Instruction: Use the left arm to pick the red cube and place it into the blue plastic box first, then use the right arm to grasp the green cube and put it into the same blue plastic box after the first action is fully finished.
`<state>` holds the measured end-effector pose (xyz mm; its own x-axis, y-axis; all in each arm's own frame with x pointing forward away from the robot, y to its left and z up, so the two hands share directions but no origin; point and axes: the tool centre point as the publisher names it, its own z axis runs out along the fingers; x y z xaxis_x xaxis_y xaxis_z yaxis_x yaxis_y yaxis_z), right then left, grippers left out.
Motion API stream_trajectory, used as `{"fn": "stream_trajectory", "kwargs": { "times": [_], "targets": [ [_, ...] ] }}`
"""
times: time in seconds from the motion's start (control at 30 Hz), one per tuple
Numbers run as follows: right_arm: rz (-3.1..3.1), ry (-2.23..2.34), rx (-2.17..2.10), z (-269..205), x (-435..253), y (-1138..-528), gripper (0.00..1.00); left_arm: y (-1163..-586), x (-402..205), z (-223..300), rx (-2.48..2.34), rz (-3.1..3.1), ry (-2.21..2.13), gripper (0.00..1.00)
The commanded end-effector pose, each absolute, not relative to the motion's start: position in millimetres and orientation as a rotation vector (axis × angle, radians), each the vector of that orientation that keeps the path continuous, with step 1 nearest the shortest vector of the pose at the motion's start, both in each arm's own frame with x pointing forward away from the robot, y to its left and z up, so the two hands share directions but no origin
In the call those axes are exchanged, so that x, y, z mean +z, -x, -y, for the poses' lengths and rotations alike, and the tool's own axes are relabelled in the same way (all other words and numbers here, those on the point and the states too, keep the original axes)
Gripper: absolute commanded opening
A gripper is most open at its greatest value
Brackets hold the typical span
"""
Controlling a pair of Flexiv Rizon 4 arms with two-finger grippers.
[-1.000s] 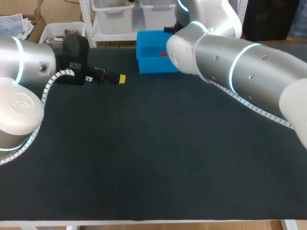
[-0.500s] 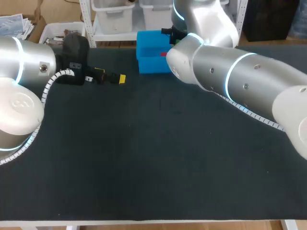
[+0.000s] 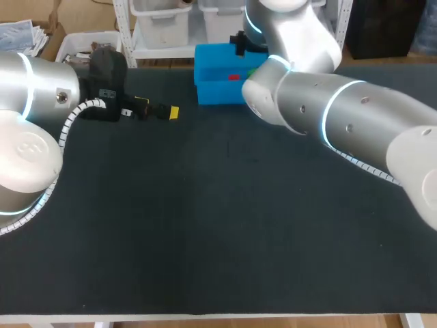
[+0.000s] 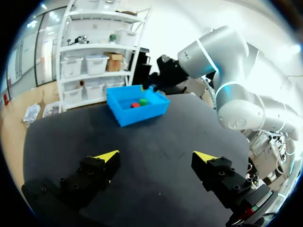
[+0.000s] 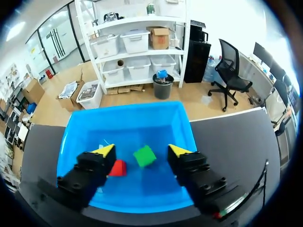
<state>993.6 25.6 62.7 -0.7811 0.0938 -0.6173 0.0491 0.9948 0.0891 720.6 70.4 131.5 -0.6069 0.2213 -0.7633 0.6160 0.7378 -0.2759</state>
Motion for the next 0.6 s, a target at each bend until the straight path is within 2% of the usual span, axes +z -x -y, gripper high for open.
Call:
{"fn": "stream_trajectory", "kwargs": {
  "times": [0.03, 0.6],
  "targets": [
    [-2.807, -0.079, 0.107, -26.9, 78.6, -1022.2, 1.0, -720.9, 129.4, -72.6, -0.696, -2.184, -0.631, 1.0],
    [-2.89, 0.06, 0.111, -11.1, 115.3, -978.1, 1.0, -720.9, 129.4, -72.6, -0.696, -2.184, -0.631, 1.0]
  ]
}}
